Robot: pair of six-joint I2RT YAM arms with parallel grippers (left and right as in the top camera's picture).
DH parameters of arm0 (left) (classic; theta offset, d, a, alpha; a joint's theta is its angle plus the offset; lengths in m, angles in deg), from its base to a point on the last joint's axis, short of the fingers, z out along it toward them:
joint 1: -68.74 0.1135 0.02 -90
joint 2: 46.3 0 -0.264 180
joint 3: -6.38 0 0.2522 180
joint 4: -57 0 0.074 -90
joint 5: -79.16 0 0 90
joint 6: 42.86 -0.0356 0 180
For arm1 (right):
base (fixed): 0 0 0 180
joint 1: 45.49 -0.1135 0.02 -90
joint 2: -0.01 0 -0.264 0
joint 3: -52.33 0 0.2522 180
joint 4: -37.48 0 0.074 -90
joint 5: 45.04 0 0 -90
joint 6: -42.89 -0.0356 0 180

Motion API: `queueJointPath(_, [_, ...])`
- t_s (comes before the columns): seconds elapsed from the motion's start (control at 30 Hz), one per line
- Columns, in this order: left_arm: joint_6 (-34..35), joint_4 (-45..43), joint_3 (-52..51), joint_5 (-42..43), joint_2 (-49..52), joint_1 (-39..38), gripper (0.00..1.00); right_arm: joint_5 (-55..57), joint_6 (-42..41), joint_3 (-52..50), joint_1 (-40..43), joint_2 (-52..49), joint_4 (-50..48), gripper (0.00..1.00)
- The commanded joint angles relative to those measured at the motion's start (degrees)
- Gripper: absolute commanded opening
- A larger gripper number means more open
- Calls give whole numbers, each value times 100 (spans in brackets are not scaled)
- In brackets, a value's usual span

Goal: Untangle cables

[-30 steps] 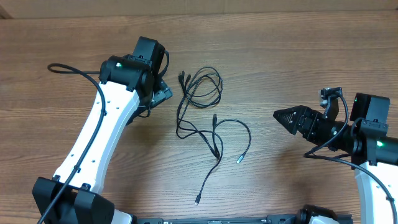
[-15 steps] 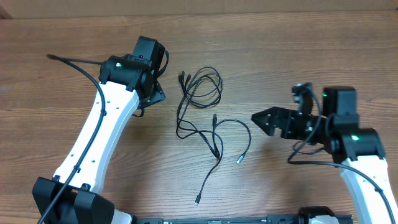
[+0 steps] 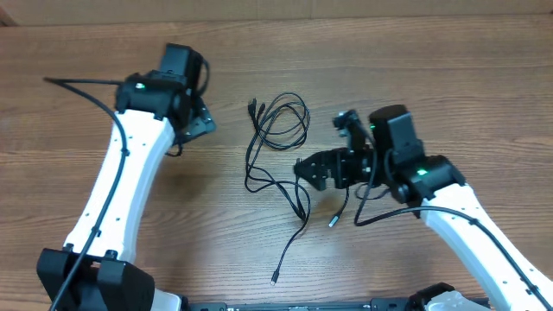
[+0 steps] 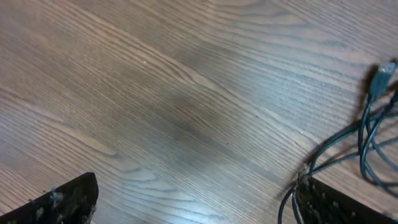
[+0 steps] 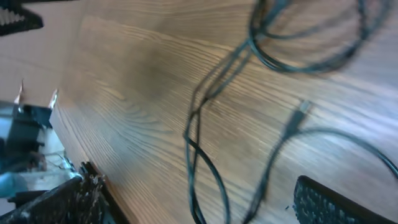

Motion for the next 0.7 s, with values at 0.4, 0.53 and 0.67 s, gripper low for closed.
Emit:
queueJointPath(0.4, [-435, -24, 66, 658, -50, 273, 100, 1152, -260, 83, -1381, -1344, -1740, 99])
queueJointPath(0.53, [-435, -24, 66, 660, -50, 273, 100, 1150, -258, 83, -1537, -1764, -2203, 91])
queueJointPath(0.67, [-435, -24, 66, 658, -50, 273, 100, 1152, -258, 83, -1609, -1969, -2337, 87])
